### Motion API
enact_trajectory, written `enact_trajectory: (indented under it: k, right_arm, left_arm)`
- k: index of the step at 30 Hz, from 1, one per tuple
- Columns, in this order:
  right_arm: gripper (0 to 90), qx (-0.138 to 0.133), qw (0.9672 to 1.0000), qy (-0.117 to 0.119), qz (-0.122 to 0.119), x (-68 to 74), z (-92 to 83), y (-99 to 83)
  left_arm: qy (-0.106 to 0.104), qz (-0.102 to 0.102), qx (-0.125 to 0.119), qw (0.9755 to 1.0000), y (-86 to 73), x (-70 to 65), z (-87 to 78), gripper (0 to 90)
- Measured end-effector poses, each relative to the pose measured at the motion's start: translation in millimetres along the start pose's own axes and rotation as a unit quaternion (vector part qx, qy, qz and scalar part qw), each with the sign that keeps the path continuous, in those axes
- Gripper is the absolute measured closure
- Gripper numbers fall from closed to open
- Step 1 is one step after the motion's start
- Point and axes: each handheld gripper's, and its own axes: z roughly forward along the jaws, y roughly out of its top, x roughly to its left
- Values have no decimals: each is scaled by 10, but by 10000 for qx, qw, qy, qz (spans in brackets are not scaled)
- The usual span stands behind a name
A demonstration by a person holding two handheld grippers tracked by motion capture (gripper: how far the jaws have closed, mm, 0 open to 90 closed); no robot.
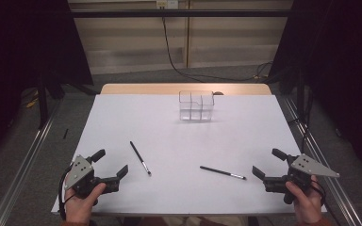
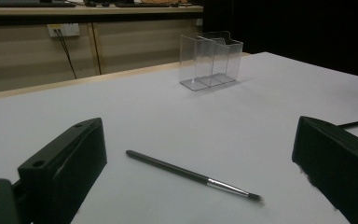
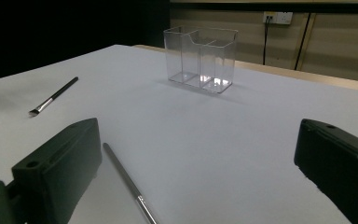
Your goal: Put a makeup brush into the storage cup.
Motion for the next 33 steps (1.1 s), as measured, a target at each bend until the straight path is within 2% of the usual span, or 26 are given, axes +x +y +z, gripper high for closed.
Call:
enact_trajectory:
  k: [17,22,25,33]
  right_arm:
    - [2,45,10000,85,-19,2,12,-1]
    - [2,71,9999,81,-23,9,13,-4]
    - [2,112,9999,102,-59,9,19,-8]
    - [2,122,9999,96,-46,11,22,-10]
  left_arm:
    - [-56,29,89,9999,1,-3,16,24]
    - [-166,127,159,9997,9,-41,60,25]
    - [-140,135,242,9995,10,-40,80,28]
    - [-296,204,305,9989,53,-25,150,27]
